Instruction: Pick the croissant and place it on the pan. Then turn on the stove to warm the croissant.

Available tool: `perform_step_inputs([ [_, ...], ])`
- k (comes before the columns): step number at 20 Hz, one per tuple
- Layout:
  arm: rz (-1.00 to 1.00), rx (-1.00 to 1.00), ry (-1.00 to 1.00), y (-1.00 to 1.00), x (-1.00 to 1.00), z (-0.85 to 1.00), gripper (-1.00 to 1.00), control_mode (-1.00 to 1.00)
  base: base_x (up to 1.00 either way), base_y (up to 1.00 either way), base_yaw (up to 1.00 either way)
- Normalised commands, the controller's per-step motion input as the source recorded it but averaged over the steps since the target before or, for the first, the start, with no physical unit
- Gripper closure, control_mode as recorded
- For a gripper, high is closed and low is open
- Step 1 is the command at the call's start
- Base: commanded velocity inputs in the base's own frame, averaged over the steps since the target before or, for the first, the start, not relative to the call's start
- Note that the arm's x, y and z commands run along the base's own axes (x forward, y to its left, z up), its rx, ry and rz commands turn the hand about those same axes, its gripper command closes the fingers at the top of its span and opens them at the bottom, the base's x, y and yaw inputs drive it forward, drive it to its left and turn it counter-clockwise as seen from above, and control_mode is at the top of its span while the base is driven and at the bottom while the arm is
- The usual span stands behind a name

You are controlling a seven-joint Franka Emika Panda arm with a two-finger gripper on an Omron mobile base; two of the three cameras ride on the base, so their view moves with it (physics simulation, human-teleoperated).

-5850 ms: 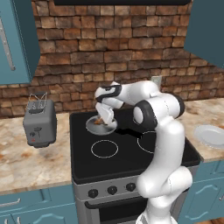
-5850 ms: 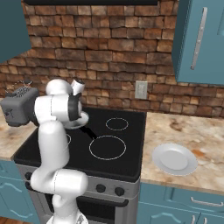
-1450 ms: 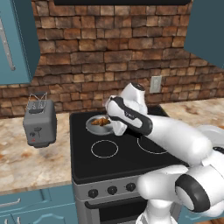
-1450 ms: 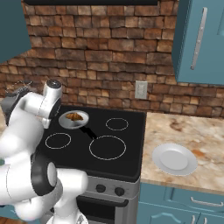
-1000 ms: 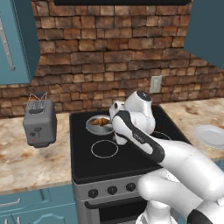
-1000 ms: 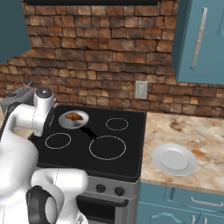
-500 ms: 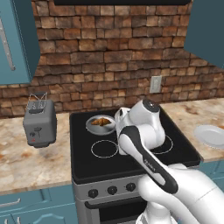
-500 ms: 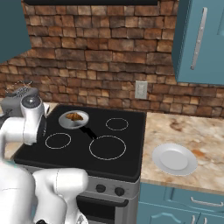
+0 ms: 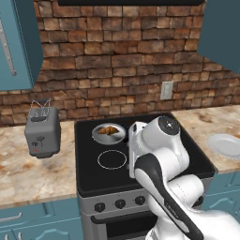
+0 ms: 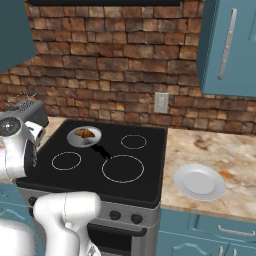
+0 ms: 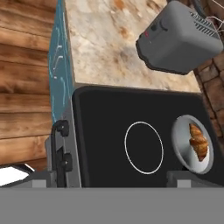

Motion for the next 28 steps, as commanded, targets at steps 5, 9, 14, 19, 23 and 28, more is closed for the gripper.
perform_step_inputs([
  [5, -0.03, -0.03, -0.08, 0.0, -0.7, 0.17, -1.0, -1.0, 0.0, 0.0, 0.0],
  [9, 0.0, -0.09, -0.1, -0.03, -0.68, 0.06, -1.0, -1.0, 0.0, 0.0, 0.0],
  [14, 0.0, -0.13, -0.1, -0.07, -0.49, -0.08, -1.0, -1.0, 0.0, 0.0, 0.0],
  [19, 0.0, -0.19, -0.12, -0.1, -0.18, -0.43, -1.0, -1.0, 0.0, 0.0, 0.0],
  [23, 0.0, -0.2, -0.06, -0.06, -0.11, -0.56, -1.0, -1.0, 0.0, 0.0, 0.0],
  [28, 0.0, -0.21, 0.0, -0.01, -0.06, -0.62, -1.0, -1.0, 0.0, 0.0, 0.0],
])
